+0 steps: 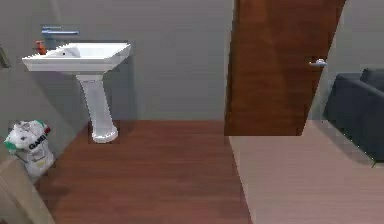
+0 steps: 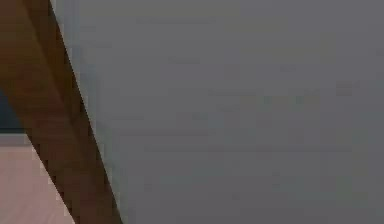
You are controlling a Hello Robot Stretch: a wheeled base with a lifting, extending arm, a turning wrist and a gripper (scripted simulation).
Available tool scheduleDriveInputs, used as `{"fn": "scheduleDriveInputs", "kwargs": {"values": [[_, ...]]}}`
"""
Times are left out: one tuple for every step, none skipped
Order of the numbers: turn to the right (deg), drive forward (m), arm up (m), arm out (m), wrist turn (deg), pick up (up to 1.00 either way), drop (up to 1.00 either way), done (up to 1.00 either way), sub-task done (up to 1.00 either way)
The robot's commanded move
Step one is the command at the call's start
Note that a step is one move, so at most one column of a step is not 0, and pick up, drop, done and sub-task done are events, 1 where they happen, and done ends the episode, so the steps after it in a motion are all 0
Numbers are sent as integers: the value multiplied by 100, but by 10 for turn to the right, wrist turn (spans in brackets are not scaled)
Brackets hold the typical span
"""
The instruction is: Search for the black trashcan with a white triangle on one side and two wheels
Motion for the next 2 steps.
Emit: {"fn": "scheduleDriveInputs", "kwargs": {"values": [[-450,0,0,0,0,0,0,0,0],[-120,0,0,0,0,0,0,0,0]]}}
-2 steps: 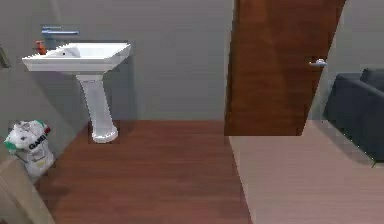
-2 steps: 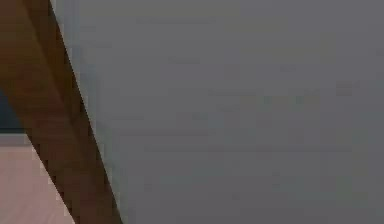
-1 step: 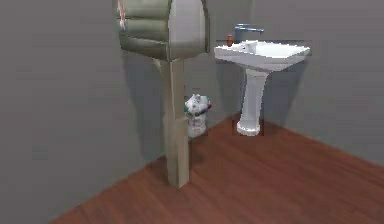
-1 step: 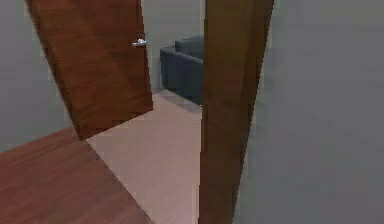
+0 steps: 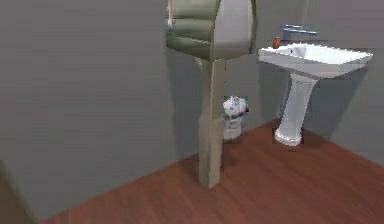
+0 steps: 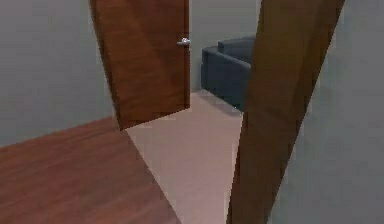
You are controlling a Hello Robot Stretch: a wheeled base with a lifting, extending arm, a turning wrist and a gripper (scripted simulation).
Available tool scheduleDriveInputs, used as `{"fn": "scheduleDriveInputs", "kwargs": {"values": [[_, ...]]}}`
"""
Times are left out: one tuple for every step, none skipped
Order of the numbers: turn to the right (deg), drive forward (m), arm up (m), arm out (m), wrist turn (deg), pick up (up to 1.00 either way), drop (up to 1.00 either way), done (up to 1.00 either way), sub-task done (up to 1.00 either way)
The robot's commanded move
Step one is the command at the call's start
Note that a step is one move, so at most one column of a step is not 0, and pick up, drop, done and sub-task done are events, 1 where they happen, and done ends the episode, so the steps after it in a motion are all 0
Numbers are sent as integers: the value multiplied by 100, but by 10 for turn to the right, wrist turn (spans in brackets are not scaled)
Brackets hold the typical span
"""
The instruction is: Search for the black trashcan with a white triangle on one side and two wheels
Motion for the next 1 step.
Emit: {"fn": "scheduleDriveInputs", "kwargs": {"values": [[0,20,0,0,0,0,0,0,0]]}}
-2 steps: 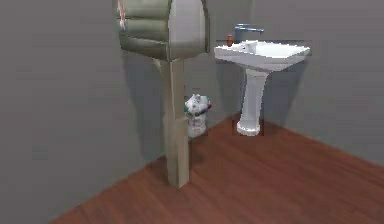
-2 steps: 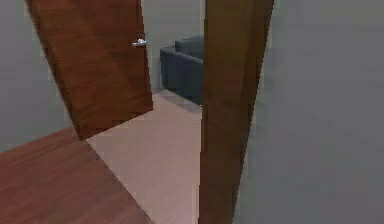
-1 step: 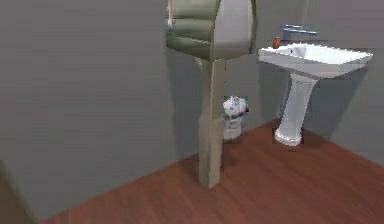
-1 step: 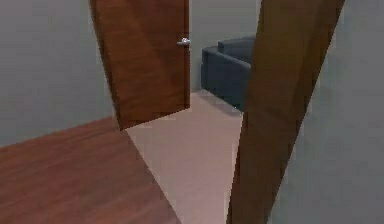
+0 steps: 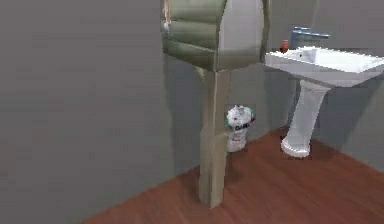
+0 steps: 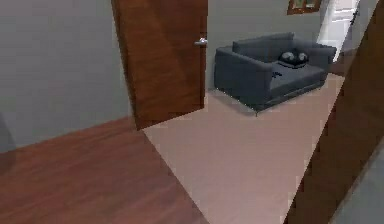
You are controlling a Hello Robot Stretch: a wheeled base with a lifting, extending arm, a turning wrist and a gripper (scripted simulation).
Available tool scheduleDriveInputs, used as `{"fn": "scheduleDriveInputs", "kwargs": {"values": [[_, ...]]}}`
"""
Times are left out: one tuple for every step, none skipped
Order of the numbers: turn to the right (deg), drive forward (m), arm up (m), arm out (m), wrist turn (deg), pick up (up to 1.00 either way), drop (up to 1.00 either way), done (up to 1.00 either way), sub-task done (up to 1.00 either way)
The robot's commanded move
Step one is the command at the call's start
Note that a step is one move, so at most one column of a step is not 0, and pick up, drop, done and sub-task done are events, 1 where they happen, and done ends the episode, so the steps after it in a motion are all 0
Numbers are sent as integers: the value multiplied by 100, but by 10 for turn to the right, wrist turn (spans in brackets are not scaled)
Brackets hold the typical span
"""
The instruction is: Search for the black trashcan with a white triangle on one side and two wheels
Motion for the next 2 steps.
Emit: {"fn": "scheduleDriveInputs", "kwargs": {"values": [[450,0,0,0,0,0,0,0,0],[390,0,0,0,0,0,0,0,0]]}}
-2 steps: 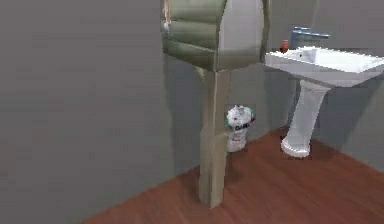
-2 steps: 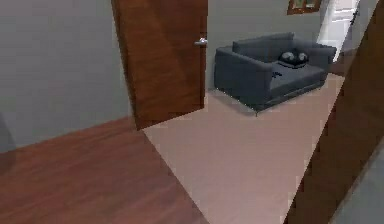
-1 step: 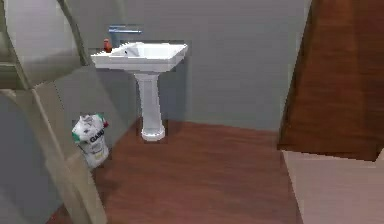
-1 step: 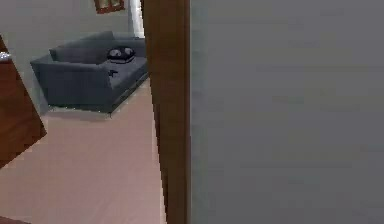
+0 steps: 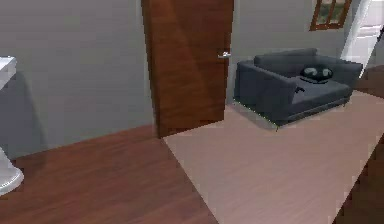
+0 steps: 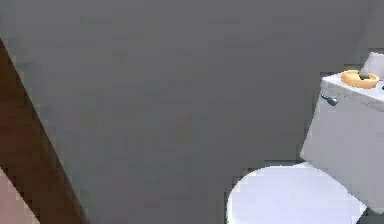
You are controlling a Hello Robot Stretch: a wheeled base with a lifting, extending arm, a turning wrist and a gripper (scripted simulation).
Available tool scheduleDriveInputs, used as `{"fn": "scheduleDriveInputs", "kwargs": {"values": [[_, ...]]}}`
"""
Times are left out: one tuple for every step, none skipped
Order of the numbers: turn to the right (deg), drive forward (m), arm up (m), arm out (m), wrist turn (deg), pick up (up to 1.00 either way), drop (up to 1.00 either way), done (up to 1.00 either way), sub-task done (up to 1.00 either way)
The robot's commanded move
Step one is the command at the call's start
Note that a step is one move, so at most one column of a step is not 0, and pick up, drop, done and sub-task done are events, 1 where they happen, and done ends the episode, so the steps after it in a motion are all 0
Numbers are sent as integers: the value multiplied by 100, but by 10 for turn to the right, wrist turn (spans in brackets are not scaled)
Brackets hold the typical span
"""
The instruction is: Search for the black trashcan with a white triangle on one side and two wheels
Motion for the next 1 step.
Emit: {"fn": "scheduleDriveInputs", "kwargs": {"values": [[0,75,0,0,0,0,0,0,0]]}}
